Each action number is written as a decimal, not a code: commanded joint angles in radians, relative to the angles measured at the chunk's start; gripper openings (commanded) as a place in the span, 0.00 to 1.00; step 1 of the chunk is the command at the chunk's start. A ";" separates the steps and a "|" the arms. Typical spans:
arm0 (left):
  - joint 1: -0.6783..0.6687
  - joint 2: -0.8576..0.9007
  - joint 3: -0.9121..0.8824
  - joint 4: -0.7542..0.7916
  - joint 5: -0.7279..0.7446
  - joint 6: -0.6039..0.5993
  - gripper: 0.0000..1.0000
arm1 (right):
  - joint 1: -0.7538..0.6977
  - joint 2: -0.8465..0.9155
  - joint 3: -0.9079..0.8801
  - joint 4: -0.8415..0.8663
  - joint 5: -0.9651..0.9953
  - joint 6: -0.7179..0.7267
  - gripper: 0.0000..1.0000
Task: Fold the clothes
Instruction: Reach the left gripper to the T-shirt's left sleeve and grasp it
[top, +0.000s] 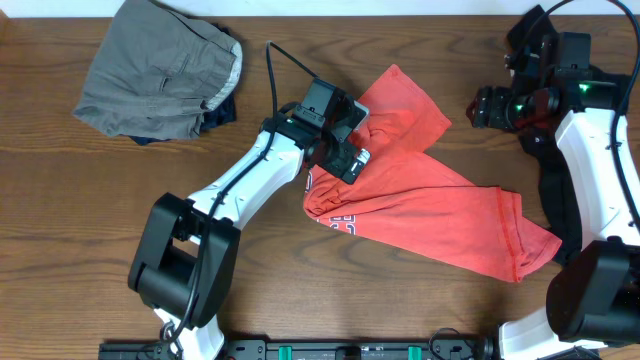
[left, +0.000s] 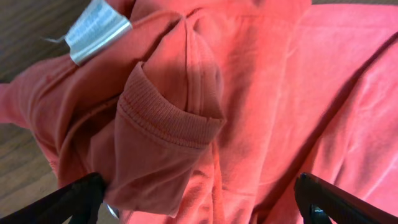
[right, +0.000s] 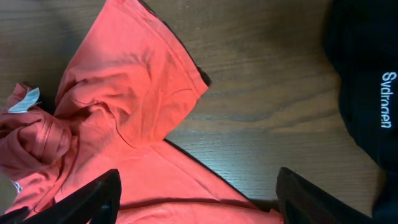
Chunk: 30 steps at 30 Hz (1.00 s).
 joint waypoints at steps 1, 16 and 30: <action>0.000 0.024 0.018 0.003 0.008 0.014 1.00 | -0.005 0.009 0.006 0.001 -0.003 0.011 0.77; 0.000 0.063 0.026 0.061 -0.140 -0.041 0.13 | -0.005 0.009 0.006 0.011 -0.003 0.011 0.68; 0.006 -0.097 0.034 0.040 -0.183 -0.071 0.06 | -0.005 0.010 0.006 0.015 -0.003 0.011 0.66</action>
